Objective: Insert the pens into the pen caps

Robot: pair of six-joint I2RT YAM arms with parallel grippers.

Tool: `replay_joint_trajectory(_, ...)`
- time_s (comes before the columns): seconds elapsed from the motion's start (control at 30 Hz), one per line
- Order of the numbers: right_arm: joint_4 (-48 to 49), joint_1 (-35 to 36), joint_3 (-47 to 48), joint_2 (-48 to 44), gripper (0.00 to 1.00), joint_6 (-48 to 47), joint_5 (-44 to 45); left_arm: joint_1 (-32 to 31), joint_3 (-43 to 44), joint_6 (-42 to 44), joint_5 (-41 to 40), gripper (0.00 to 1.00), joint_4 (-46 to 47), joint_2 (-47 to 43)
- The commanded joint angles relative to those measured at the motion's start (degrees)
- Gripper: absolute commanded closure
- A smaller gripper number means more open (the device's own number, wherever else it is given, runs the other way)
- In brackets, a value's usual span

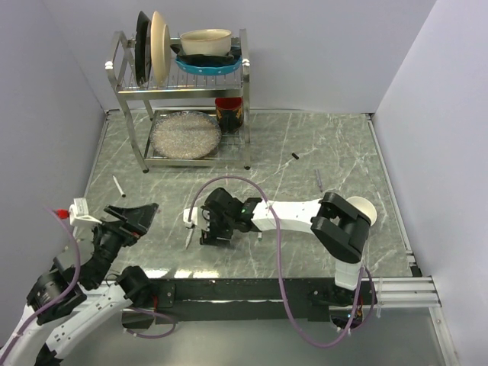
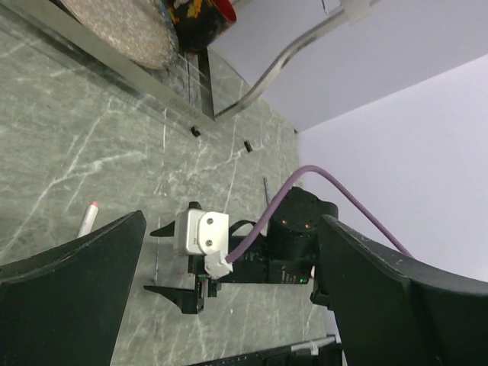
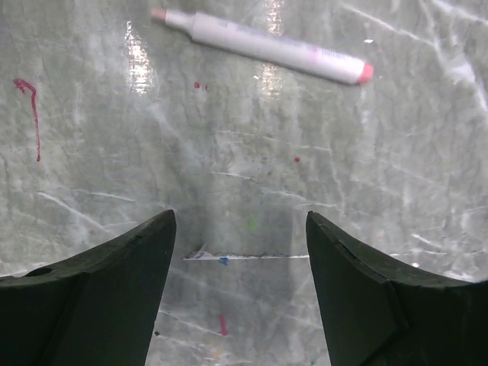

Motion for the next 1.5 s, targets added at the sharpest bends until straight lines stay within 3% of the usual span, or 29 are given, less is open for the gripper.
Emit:
replay_joint_trajectory(0.0,0.3,-0.5,5.6,-0.1,0.24,-0.3,-0.5,0.0,0.7,-1.2,-5.0,0.02,0.2,-0.6)
replay_joint_trajectory(0.1,2.1,-2.4,4.9,-3.0,0.26,6.5,-4.3,0.0,-0.4,-3.8,-6.8,0.09,-2.1,3.4)
replay_joint_trajectory(0.2,12.5,-4.7,-2.0,-10.5,0.26,16.2,-3.1,0.0,0.8,-3.8,-7.1,0.17,-3.9,12.7)
replay_joint_trajectory(0.4,16.6,-5.0,-13.0,-27.5,0.26,29.9,9.0,0.0,5.0,-7.2,-7.5,0.21,-7.4,33.1)
replay_joint_trajectory(0.57,17.5,-5.0,-20.4,-41.6,0.27,38.1,16.5,2.8,-0.6,-14.2,-5.9,0.23,-4.9,38.6)
replay_joint_trajectory(0.63,19.0,-5.0,-23.5,-47.2,0.27,39.2,16.9,5.6,-4.9,-14.3,-1.2,0.26,0.2,38.7)
replay_joint_trajectory(0.77,21.3,-4.9,-26.7,-54.0,0.28,40.6,14.8,18.6,-11.3,-9.9,11.8,0.3,11.3,39.2)
replay_joint_trajectory(0.83,21.3,-4.9,-27.3,-56.2,0.28,40.7,15.1,21.3,-13.0,-11.0,14.8,0.34,14.1,41.0)
replay_joint_trajectory(1.0,19.6,-4.8,-27.0,-58.3,0.28,39.9,15.9,22.1,-13.3,-19.9,12.9,0.33,12.9,43.7)
replay_joint_trajectory(1.2,19.8,-4.9,-27.0,-58.4,0.29,40.2,15.3,22.3,-13.5,-23.6,13.0,0.34,13.3,49.3)
replay_joint_trajectory(1.27,19.9,-4.9,-27.2,-58.5,0.3,40.4,15.3,22.5,-13.6,-23.4,12.5,0.4,14.7,51.8)
replay_joint_trajectory(1.47,19.1,-4.8,-27.1,-58.9,0.3,40.4,15.0,23.3,-11.1,-20.6,8.9,0.84,17.8,56.5)
